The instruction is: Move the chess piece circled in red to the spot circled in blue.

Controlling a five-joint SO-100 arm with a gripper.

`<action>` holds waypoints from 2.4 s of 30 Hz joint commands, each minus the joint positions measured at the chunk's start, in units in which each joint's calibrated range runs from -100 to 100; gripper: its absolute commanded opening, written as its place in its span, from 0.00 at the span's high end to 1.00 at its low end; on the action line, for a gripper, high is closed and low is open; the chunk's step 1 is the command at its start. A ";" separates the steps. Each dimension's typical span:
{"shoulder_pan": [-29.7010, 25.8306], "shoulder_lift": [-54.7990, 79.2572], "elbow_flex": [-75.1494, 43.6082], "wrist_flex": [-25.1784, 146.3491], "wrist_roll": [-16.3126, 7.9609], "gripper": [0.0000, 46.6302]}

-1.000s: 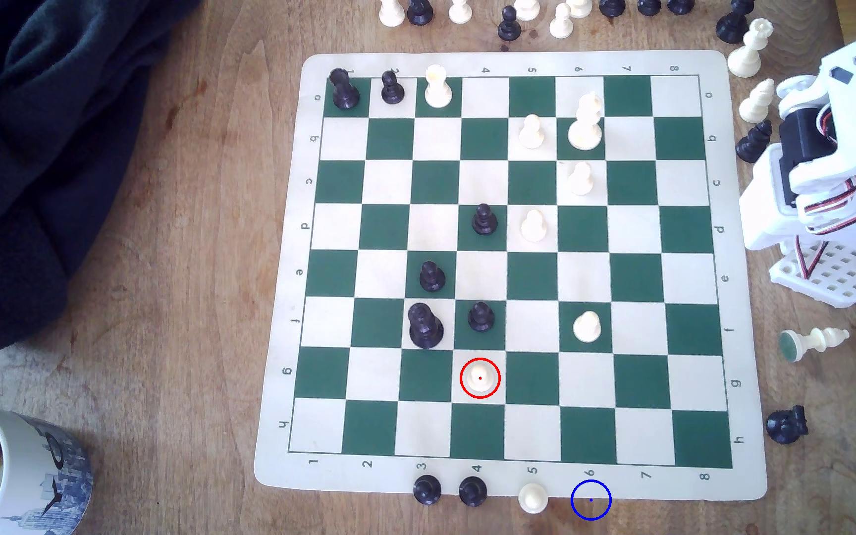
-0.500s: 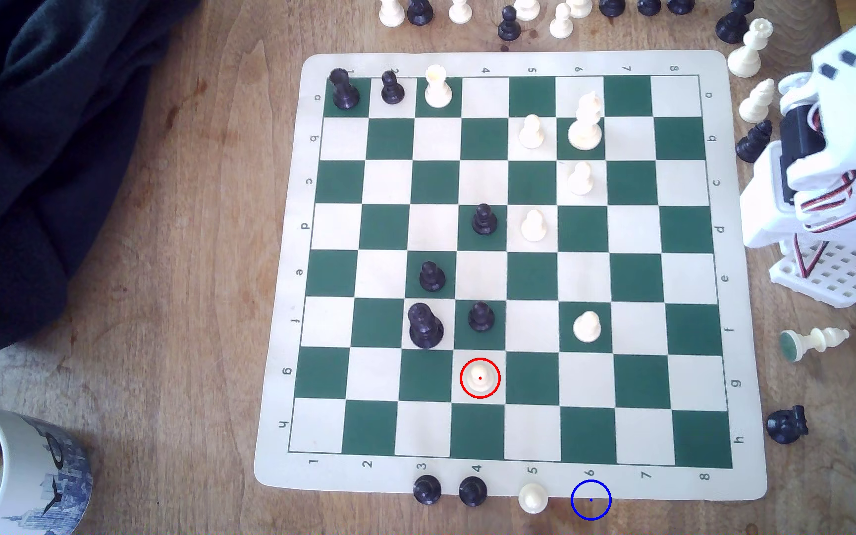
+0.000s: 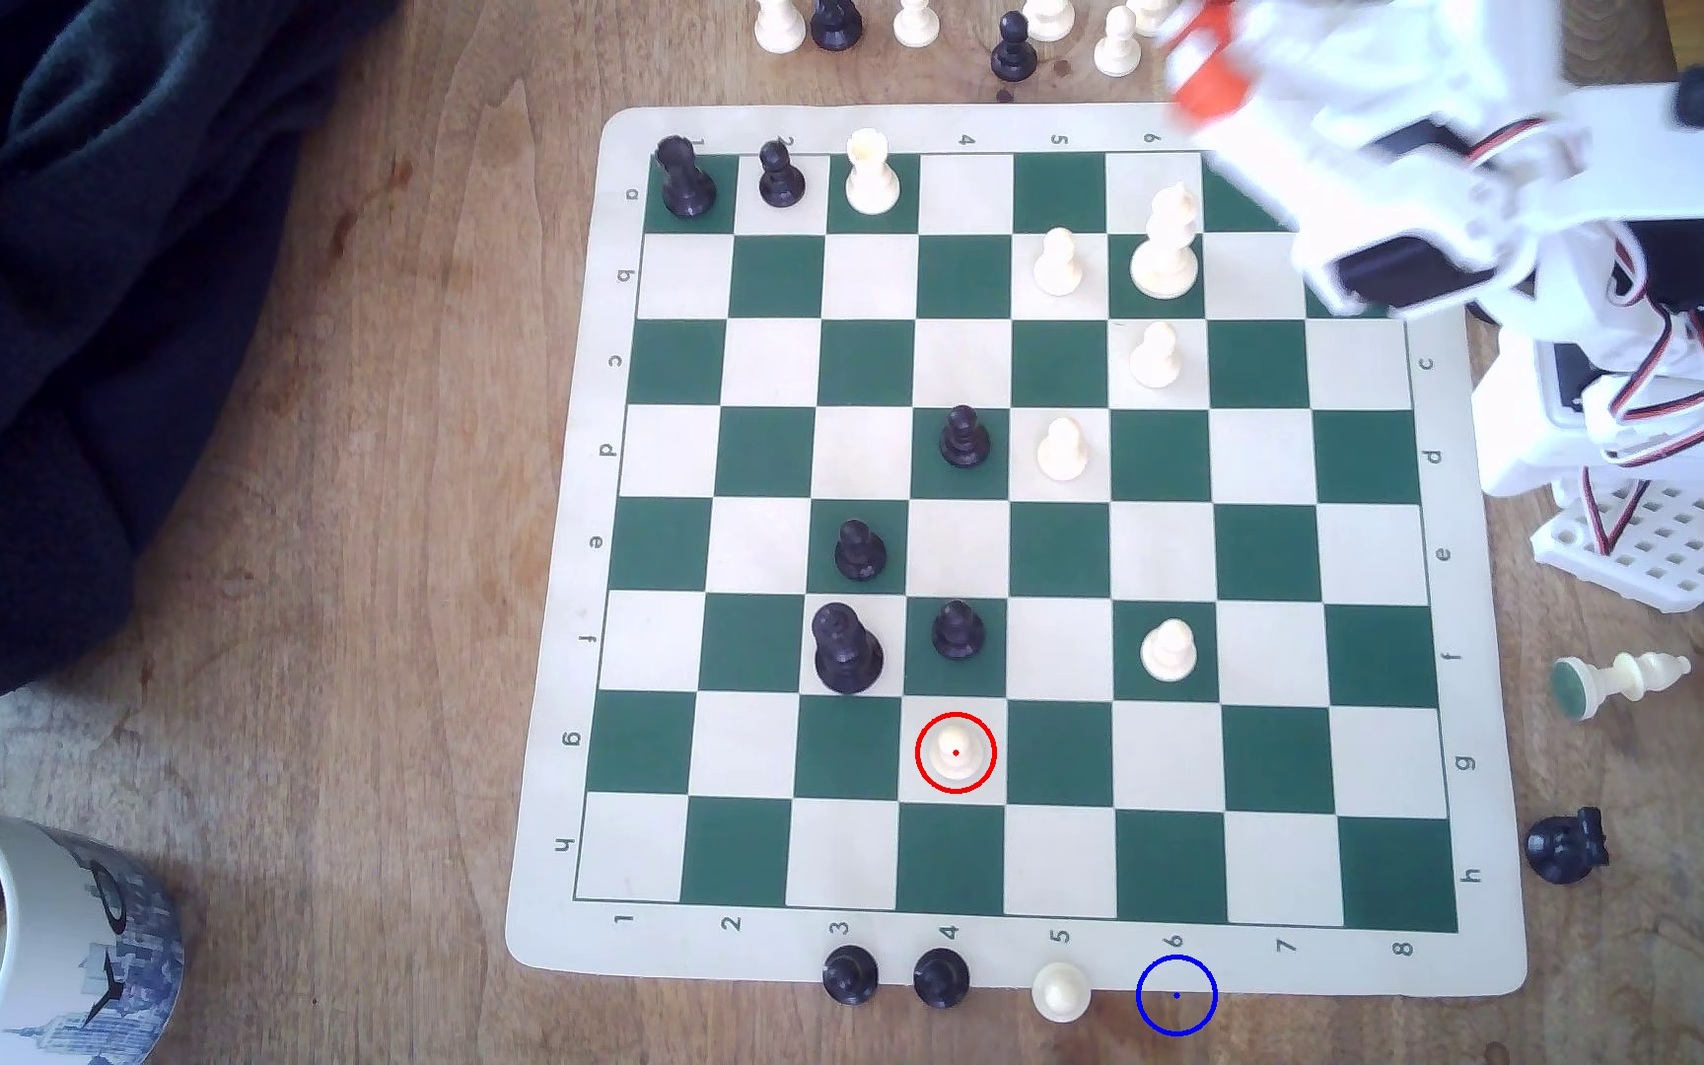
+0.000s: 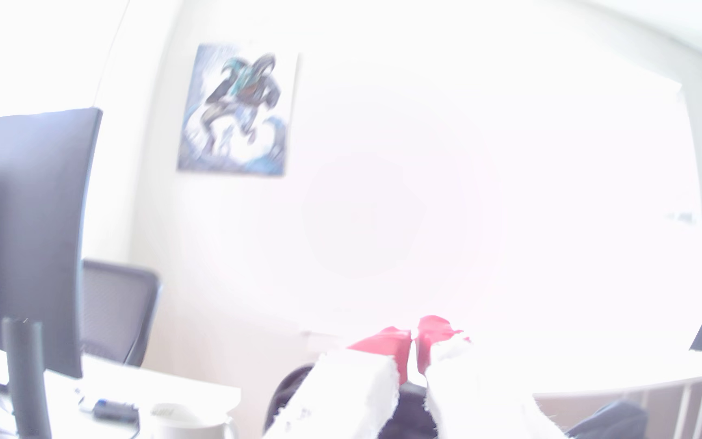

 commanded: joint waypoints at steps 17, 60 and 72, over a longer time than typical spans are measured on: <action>-9.20 47.26 -62.95 62.12 -12.16 0.93; -18.20 106.00 -99.58 79.07 -22.12 0.71; -17.88 109.99 -98.40 75.63 -21.68 0.71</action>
